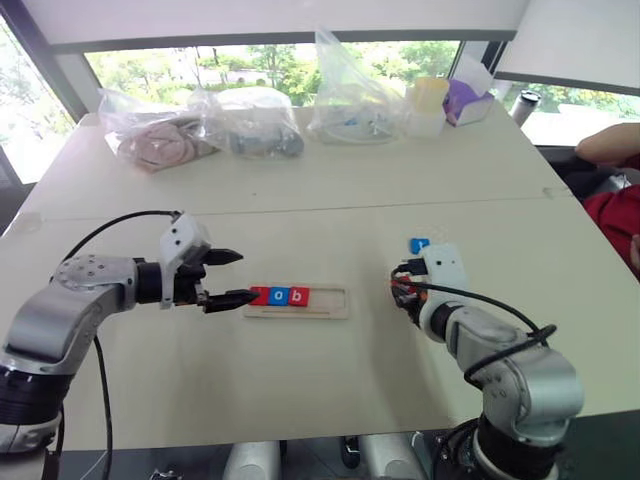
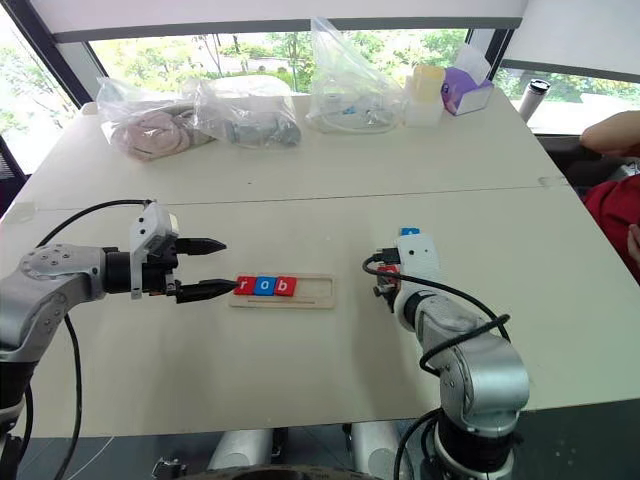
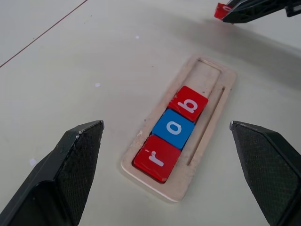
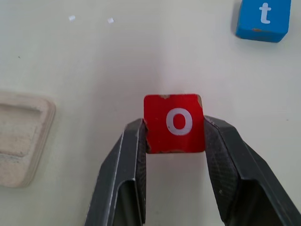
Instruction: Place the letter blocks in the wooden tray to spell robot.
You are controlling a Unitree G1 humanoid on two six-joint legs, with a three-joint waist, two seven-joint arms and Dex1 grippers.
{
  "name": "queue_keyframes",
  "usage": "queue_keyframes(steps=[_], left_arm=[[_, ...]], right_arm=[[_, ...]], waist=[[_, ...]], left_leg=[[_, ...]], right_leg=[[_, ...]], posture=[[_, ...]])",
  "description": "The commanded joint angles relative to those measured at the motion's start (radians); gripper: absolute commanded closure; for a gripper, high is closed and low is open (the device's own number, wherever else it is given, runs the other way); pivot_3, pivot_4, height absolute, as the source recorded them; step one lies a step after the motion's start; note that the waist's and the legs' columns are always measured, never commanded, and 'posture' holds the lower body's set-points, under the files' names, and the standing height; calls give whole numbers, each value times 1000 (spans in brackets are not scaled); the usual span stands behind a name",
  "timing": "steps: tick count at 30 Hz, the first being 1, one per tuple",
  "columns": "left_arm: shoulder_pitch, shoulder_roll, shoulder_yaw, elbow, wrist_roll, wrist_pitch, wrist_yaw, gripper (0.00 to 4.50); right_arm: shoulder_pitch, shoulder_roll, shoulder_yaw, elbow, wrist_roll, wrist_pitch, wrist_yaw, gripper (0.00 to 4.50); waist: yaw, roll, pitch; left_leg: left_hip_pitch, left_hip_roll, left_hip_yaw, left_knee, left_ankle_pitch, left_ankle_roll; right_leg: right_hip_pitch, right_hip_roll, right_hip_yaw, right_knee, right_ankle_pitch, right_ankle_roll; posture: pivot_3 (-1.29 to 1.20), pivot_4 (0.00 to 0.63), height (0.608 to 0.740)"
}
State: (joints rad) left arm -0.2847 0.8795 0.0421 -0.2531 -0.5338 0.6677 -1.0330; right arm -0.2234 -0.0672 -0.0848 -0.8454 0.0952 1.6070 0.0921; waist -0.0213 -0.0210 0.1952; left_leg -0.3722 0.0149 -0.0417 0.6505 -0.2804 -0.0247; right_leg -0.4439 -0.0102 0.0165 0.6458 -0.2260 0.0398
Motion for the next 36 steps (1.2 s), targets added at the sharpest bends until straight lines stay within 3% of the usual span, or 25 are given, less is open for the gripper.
queue_keyframes(steps=[1,6,7,10,14,18,21,27,36], left_arm=[[-23,-9,-12,3,10,-22,-13,0],[-39,-12,-26,25,30,-34,-23,0],[-41,-12,-26,27,32,-34,-24,0],[-39,-6,-18,27,32,-32,-25,0],[-30,9,-1,29,27,-28,-40,0],[-48,28,-4,31,10,-18,-79,0],[-72,41,-6,32,3,-11,-102,0],[-80,36,2,-5,-13,24,-89,0],[-13,61,58,-55,-31,55,-50,0]], right_arm=[[22,36,-15,-31,20,7,-17,2865],[45,88,-24,-1,56,7,-16,275],[33,70,-20,2,66,7,-9,44],[-44,12,-53,-2,104,7,38,44],[-158,-322,-160,23,296,-88,371,44],[4,-658,-163,80,428,-460,825,44],[87,-834,-55,275,313,-804,1009,44],[-62,-793,139,743,119,-1337,1094,44],[-243,-707,260,1134,41,-1652,1226,44]], waist=[[1,0,0],[-3,0,0],[-4,0,0],[-12,0,0],[-21,0,0],[-17,-2,-1],[-23,-2,0],[-34,-3,1],[-18,-3,1]], left_leg=[[0,0,0,0,0,0],[0,0,0,0,0,0],[0,0,0,0,0,0],[0,0,0,0,0,0],[0,-1,3,1,0,0],[0,-1,0,-4,-1,2],[-1,0,1,-3,-5,9],[1,0,11,1,-6,11],[0,0,10,1,-6,10]], right_leg=[[0,0,0,0,0,0],[0,0,0,0,0,0],[0,0,0,0,0,0],[0,0,0,0,0,0],[0,-2,1,-1,0,0],[2,0,-1,-6,0,5],[2,1,-1,-8,-1,8],[3,0,6,-11,1,6],[2,0,7,-10,6,7]], posture=[[0,150,740],[0,150,740],[0,150,740],[0,150,740],[0,150,740],[0,150,740],[0,150,740],[0,150,740],[0,150,740]])
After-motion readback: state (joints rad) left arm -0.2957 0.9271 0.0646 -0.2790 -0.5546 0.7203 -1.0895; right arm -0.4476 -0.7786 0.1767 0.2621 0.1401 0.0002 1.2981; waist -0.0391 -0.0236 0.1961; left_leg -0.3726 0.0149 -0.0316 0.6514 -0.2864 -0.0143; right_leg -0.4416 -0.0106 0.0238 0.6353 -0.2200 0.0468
